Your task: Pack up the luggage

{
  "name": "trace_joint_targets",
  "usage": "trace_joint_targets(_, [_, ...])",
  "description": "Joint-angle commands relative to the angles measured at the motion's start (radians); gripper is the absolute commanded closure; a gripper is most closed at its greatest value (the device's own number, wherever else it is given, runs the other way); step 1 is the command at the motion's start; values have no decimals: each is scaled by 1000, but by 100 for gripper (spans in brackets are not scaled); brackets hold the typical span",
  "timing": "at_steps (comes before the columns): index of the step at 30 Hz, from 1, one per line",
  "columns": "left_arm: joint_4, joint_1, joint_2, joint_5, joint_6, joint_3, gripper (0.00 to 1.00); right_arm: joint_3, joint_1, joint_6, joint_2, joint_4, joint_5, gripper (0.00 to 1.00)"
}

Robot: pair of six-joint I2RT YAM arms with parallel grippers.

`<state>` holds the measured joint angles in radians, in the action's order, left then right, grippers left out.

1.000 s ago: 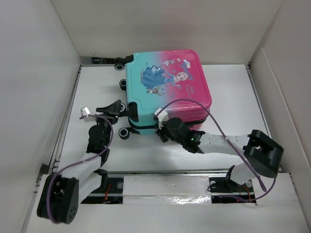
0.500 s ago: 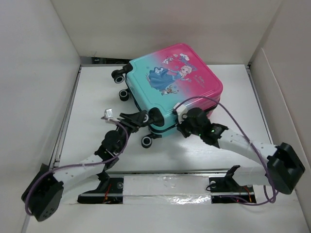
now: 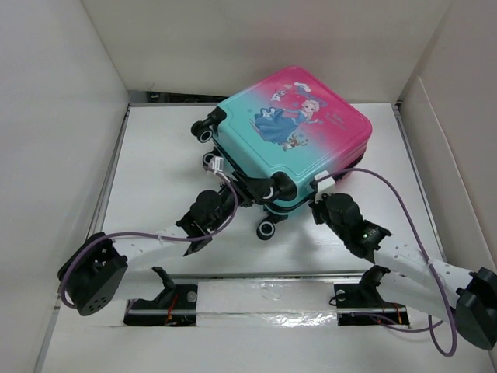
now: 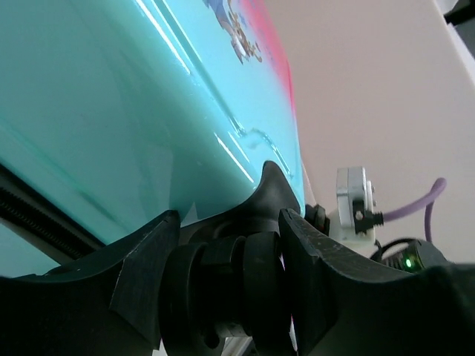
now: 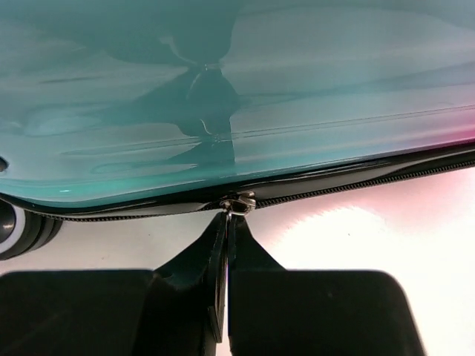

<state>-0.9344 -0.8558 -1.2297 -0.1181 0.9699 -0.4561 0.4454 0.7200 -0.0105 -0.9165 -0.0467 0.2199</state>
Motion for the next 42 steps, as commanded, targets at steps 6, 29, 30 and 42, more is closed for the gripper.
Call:
trace_joint_targets(6, [-10, 41, -119, 112, -34, -98, 100, 133, 358, 124, -64, -213, -205, 100])
trace_joint_targets(29, [184, 385, 328, 95, -83, 69, 100, -148, -211, 280, 634, 266, -18, 100])
trace_joint_targets(30, [181, 385, 329, 100, -80, 69, 100, -151, -223, 276, 652, 249, -40, 100])
trace_joint_targets(42, [278, 193, 300, 296, -253, 71, 38, 21, -38, 77, -3, -148, -324, 100])
